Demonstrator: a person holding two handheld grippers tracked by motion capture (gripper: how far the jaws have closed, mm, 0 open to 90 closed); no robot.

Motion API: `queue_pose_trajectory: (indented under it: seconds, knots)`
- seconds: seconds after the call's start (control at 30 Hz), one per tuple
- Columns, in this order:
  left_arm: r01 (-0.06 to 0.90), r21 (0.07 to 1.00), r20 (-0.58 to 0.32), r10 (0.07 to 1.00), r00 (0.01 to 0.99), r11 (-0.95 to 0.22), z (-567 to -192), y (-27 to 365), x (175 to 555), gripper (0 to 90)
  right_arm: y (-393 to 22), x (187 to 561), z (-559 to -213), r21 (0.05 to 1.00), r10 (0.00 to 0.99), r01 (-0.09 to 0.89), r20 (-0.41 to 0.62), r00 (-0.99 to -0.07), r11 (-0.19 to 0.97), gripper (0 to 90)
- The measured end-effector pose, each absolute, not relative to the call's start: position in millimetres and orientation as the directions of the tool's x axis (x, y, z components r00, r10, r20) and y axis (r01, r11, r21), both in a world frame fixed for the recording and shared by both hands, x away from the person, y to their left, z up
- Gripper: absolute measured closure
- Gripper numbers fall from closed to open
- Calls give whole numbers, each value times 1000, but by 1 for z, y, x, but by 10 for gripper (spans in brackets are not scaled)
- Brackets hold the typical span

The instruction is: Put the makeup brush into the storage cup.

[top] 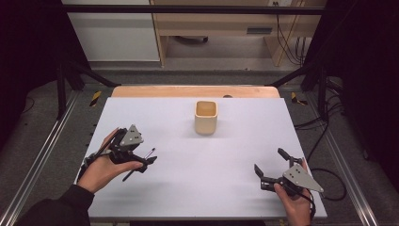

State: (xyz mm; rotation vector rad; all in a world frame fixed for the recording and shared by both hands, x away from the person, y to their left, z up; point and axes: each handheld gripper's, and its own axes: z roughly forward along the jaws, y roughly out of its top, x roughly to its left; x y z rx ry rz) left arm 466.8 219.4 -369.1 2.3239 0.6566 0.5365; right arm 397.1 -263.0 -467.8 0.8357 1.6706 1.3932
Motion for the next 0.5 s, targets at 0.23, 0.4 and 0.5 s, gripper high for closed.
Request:
queue_pose_trajectory:
  seconds: [0.23,0.4,0.5]
  knots:
    - [327,621,207,551,808,-712,-364,212,473,37,-263,397,-467,984,866,-4,-160,-473,179,25]
    - [350,607,198,563,803,-713,-367,212,477,38,-264,396,-467,984,866,-8,-160,-473,178,25]
    - [375,603,193,584,788,-704,-371,213,482,39,-265,395,-466,985,869,-12,-159,-468,174,25]
